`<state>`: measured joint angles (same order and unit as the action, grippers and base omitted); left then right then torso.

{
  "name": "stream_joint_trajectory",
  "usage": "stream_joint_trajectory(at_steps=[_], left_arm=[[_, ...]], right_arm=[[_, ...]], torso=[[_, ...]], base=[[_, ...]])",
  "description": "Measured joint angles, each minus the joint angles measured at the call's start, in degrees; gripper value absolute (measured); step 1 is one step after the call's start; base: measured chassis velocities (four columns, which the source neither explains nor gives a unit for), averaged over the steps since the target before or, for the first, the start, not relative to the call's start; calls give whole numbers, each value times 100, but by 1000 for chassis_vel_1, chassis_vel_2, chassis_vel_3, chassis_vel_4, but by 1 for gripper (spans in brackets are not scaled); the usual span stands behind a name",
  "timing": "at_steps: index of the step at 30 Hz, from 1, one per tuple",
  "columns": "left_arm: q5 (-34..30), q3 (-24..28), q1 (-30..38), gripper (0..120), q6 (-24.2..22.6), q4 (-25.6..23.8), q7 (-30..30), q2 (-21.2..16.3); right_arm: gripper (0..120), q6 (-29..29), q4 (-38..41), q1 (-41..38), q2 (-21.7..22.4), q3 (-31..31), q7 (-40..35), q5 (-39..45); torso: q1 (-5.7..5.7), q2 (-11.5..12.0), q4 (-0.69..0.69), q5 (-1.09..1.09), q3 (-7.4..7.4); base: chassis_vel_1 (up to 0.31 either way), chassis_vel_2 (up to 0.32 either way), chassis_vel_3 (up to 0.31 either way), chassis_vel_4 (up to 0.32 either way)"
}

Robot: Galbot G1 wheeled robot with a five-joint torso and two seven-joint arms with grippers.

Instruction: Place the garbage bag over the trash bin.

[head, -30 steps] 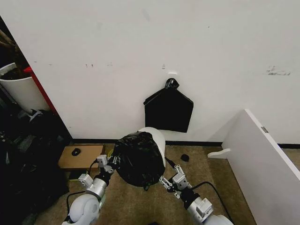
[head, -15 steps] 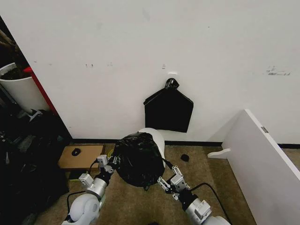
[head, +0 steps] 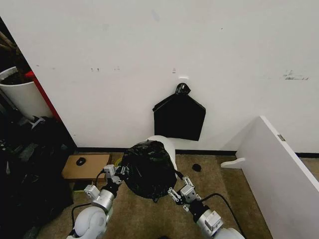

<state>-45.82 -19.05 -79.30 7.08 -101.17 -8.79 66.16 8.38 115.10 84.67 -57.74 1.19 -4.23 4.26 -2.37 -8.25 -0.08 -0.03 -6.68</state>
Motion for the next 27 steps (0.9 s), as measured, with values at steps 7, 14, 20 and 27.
stream_joint_trajectory(at_steps=[7,14,20,27], left_arm=[[15,-12,-12,0,0,-14,-2,1],[148,-24,-1,0,13,106,6,6],[301,-18,-1,0,31,166,0,-23],[341,-14,-29,0,41,188,-19,-61]], right_arm=[[12,23,13,13,-3,15,-12,6],[0,261,15,54,65,98,87,111],[0,552,-6,42,132,243,378,470],[0,952,-238,11,196,424,859,932]], torso=[[0,0,0,0,0],[0,0,0,0,0],[0,0,0,0,0],[0,0,0,0,0]], base=[[0,0,0,0],[0,0,0,0],[0,0,0,0],[0,0,0,0]])
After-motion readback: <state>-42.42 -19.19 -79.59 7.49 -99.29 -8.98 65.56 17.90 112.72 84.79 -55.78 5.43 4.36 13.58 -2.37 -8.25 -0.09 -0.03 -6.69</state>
